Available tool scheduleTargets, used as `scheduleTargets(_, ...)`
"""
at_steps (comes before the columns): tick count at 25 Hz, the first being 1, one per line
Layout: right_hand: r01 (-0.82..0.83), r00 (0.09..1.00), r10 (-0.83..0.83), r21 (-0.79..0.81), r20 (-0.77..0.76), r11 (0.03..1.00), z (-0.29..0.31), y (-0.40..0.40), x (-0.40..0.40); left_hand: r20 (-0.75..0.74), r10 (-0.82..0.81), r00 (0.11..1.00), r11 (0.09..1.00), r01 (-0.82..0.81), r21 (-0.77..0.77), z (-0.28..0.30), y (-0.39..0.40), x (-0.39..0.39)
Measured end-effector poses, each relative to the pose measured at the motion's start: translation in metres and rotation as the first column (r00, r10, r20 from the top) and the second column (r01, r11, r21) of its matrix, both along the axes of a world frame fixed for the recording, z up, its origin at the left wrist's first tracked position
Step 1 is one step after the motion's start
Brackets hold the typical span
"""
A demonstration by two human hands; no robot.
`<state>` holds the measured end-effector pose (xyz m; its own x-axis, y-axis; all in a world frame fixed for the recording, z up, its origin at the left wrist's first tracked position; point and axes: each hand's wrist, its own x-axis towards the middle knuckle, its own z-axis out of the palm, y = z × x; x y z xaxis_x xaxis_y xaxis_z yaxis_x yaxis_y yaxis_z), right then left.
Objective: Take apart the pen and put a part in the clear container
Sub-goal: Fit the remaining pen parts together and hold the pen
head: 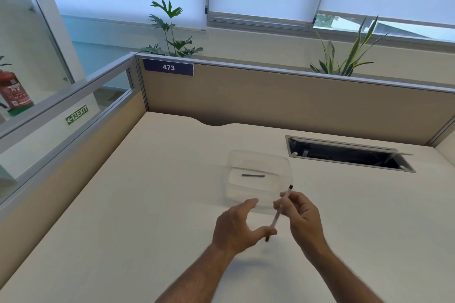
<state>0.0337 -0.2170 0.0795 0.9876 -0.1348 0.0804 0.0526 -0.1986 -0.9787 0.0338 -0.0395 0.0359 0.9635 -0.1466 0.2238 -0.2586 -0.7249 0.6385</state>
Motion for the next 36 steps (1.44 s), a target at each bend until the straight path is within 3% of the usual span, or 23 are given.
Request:
scheduleTargets(2, -0.01, 1.0, 0.009, 0.081, 0.016, 0.997, 0.002, -0.003, 0.003, -0.009, 0.009, 1.0, 0.981, -0.007, 0.194, -0.016, 0.009, -0.003)
scheduleTargets(4, -0.005, 0.999, -0.001, 0.165, 0.033, 0.986, 0.003, -0.003, 0.005, -0.134, 0.034, 0.99, 0.939, 0.014, 0.343, -0.032, 0.014, -0.007)
scheduleTargets(6, 0.025, 0.999, -0.032, 0.235, 0.022, 0.972, 0.003, -0.003, 0.007, -0.24, 0.07, 0.968, 0.907, 0.038, 0.419, -0.045, 0.015, -0.011)
scheduleTargets(9, 0.091, 0.994, -0.066, 0.312, -0.091, 0.946, 0.009, -0.001, 0.009, -0.264, 0.054, 0.963, 0.871, 0.084, 0.484, -0.056, 0.011, -0.019)
scheduleTargets(19, 0.151, 0.983, -0.101, 0.374, -0.151, 0.915, 0.019, 0.014, 0.012, -0.223, 0.114, 0.968, 0.827, 0.032, 0.561, -0.067, 0.012, -0.02)
scheduleTargets(36, 0.15, 0.985, -0.12, 0.271, -0.123, 0.951, 0.018, 0.021, 0.005, -0.216, 0.114, 0.97, 0.844, 0.02, 0.535, -0.067, 0.013, -0.02)
